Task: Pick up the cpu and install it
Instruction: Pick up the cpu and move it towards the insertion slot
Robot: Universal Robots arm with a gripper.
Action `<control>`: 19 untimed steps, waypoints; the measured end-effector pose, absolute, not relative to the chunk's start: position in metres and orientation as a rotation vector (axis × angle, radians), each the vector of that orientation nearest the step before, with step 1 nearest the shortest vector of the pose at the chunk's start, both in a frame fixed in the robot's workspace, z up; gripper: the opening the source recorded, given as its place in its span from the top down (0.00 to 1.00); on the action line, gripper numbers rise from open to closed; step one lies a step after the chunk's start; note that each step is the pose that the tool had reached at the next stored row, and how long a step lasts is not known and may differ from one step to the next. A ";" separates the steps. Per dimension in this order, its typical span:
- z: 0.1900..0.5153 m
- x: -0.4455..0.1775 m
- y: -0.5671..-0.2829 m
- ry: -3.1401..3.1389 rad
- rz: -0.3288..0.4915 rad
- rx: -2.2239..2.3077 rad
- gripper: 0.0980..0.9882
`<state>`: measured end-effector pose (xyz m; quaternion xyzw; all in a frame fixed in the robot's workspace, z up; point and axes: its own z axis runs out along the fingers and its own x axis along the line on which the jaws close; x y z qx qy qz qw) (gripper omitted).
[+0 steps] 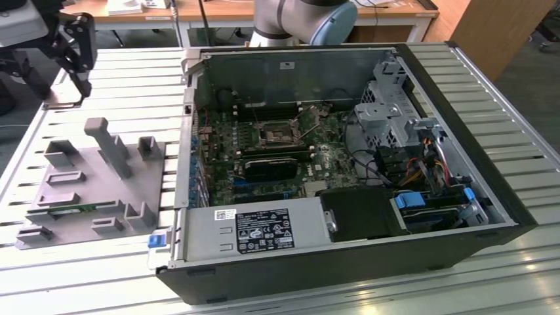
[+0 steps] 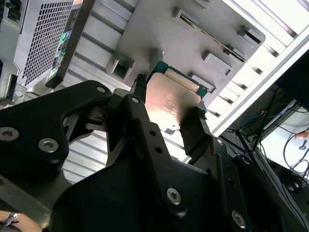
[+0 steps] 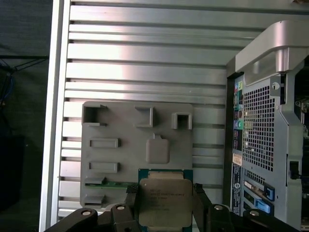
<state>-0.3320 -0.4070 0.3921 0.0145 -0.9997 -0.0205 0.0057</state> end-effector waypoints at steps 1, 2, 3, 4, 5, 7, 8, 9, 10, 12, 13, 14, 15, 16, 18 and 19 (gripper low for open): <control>0.392 -0.331 -0.407 -3.129 -0.064 0.045 0.51; 0.392 -0.331 -0.407 -3.129 -0.064 0.045 0.51; 0.392 -0.330 -0.407 -3.129 -0.064 0.045 0.51; 0.392 -0.330 -0.407 -3.129 -0.064 0.045 0.51; 0.392 -0.329 -0.407 -3.129 -0.064 0.045 0.51; 0.392 -0.328 -0.407 -3.129 -0.064 0.045 0.51; 0.392 -0.328 -0.407 -3.129 -0.064 0.045 0.51; 0.392 -0.328 -0.407 -3.129 -0.064 0.045 0.51; 0.392 -0.327 -0.407 -3.129 -0.064 0.045 0.51; 0.392 -0.326 -0.407 -3.129 -0.064 0.045 0.51; 0.392 -0.326 -0.407 -3.129 -0.064 0.045 0.51; 0.392 -0.325 -0.407 -3.129 -0.064 0.045 0.51; 0.392 -0.325 -0.407 -3.129 -0.064 0.045 0.51; 0.392 -0.324 -0.407 -3.129 -0.064 0.045 0.51; 0.392 -0.322 -0.407 -3.129 -0.064 0.045 0.51; 0.392 -0.322 -0.407 -3.129 -0.064 0.045 0.51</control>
